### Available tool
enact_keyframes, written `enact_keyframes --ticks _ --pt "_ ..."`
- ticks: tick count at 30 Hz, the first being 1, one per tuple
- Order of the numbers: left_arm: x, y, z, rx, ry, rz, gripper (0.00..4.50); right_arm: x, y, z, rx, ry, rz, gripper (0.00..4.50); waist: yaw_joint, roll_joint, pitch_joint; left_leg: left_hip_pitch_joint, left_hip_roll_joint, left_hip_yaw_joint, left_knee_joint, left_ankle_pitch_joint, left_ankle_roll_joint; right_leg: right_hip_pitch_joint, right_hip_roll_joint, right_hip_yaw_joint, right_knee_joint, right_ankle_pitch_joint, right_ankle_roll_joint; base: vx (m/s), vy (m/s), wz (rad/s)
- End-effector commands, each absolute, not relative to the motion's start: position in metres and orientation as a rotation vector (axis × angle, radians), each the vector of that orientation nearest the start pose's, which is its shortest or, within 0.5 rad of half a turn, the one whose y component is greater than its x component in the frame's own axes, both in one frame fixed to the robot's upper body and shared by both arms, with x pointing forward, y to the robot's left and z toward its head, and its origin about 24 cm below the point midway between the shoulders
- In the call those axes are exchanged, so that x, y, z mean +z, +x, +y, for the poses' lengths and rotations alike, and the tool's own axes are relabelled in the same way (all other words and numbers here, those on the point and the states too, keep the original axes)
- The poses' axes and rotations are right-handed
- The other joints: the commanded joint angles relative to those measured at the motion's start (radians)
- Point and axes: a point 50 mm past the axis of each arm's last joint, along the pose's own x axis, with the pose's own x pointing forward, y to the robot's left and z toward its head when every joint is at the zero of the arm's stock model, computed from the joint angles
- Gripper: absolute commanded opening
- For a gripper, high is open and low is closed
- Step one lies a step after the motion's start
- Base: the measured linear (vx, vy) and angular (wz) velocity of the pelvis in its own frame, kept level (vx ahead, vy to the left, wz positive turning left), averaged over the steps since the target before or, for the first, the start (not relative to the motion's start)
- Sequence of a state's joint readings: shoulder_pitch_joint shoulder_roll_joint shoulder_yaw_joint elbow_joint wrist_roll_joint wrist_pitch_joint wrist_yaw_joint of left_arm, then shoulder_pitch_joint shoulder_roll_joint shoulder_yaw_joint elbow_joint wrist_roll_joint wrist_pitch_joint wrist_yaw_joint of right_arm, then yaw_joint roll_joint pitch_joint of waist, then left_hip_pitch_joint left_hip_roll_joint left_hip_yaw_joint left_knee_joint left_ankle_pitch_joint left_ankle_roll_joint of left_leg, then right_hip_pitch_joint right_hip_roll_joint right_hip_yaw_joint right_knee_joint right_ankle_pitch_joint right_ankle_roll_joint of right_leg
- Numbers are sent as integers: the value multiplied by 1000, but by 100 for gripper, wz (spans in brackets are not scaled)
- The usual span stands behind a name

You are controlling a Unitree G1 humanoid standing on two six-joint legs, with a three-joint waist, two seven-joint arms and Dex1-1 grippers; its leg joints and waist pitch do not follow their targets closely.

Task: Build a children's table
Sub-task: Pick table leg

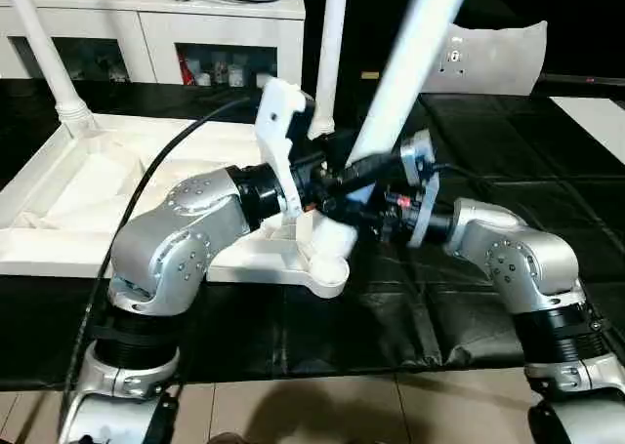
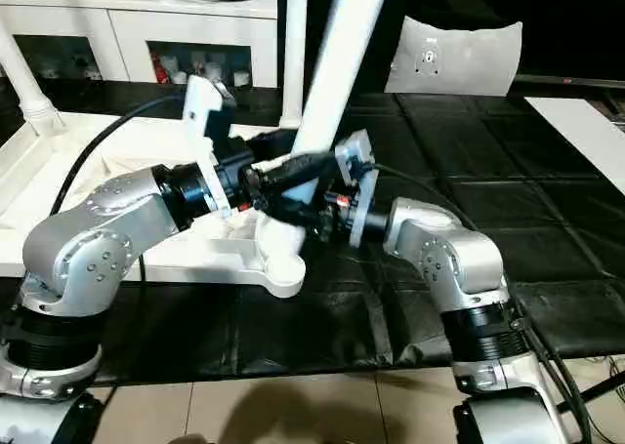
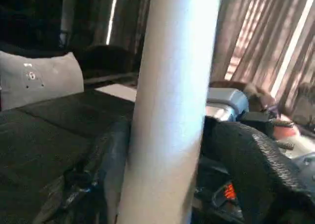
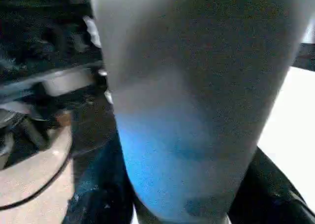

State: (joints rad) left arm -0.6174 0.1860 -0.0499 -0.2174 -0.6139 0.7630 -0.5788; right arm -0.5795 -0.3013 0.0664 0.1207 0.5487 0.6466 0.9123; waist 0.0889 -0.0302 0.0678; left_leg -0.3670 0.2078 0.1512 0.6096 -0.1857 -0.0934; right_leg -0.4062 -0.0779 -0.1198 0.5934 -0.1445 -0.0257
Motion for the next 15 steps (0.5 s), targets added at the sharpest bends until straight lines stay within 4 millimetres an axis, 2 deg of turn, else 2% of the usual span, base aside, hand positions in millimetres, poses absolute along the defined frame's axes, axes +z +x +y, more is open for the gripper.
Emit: enact_keyframes --ticks 1,3,10,14,15 --pt "209 284 64 -1176 -249 -104 341 140 317 -110 1156 224 161 193 -1 -5 -80 1 15 9 -66 -155 5 60 -61 46 -82 -424 -72 0 0 0" --pt "209 283 65 -1190 -281 -112 368 140 319 -110 1140 206 167 193 -1 -3 -80 2 15 8 -66 -161 6 59 -61 46 -83 -432 -66 0 0 0" --pt "208 283 64 -1203 -332 -117 415 137 317 -109 1152 191 195 191 -1 -2 -80 2 15 8 -67 -160 9 60 -59 46 -84 -424 -61 0 0 0" --pt "211 285 71 -1181 -354 -155 446 136 319 -113 1101 186 151 191 -1 -4 -81 1 15 8 -67 -160 8 61 -60 47 -82 -417 -63 0 0 0" --pt "212 285 73 -1176 -356 -163 450 136 320 -114 1079 192 143 191 -2 0 -80 2 15 8 -67 -162 6 59 -60 47 -83 -421 -65 0 0 0"
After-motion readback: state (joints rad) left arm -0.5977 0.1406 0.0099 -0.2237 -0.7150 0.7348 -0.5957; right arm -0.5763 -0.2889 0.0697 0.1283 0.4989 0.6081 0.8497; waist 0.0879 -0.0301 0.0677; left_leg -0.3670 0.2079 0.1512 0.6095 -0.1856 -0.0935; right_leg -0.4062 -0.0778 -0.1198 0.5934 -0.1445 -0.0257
